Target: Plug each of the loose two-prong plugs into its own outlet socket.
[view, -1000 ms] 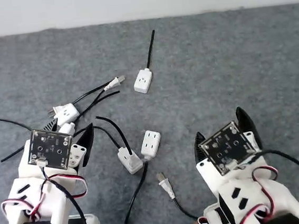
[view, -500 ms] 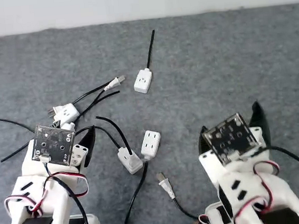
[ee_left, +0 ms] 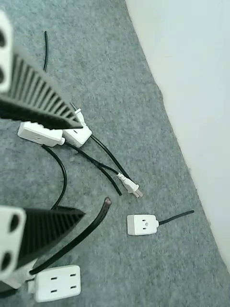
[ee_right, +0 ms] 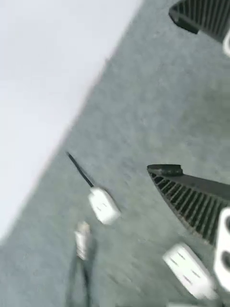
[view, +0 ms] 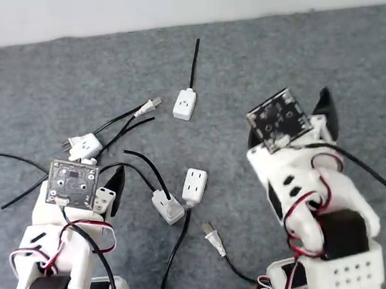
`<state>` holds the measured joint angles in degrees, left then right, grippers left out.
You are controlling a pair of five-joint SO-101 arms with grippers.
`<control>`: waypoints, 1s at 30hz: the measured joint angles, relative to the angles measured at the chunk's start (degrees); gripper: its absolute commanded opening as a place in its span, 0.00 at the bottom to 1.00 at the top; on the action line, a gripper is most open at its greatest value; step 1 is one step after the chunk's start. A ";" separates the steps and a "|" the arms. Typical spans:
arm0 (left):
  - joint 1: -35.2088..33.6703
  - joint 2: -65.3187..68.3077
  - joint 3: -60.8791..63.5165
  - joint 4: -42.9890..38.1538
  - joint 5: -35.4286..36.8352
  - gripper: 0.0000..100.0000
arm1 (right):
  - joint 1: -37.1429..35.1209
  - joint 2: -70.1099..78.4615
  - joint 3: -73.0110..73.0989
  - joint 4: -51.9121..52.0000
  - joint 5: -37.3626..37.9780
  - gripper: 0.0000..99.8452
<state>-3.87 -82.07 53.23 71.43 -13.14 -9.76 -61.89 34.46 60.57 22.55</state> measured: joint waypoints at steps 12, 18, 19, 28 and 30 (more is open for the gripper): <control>0.00 0.00 0.00 0.00 0.00 0.26 | 8.97 28.92 -10.81 -13.63 2.46 0.42; 0.00 -0.09 0.97 -0.79 0.00 0.26 | 8.97 48.62 -29.45 -13.71 2.46 0.38; 0.00 0.00 1.41 -1.32 0.00 0.26 | 9.05 51.96 -32.79 -13.71 2.46 0.35; 0.00 0.00 2.20 -2.37 0.00 0.26 | 10.02 83.25 -61.45 -26.64 2.55 0.24; 0.00 0.00 2.20 -2.55 0.00 0.26 | 10.55 89.05 -66.20 -28.04 2.55 0.24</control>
<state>-3.87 -82.07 55.43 68.88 -13.14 0.79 27.16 -31.74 32.53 25.10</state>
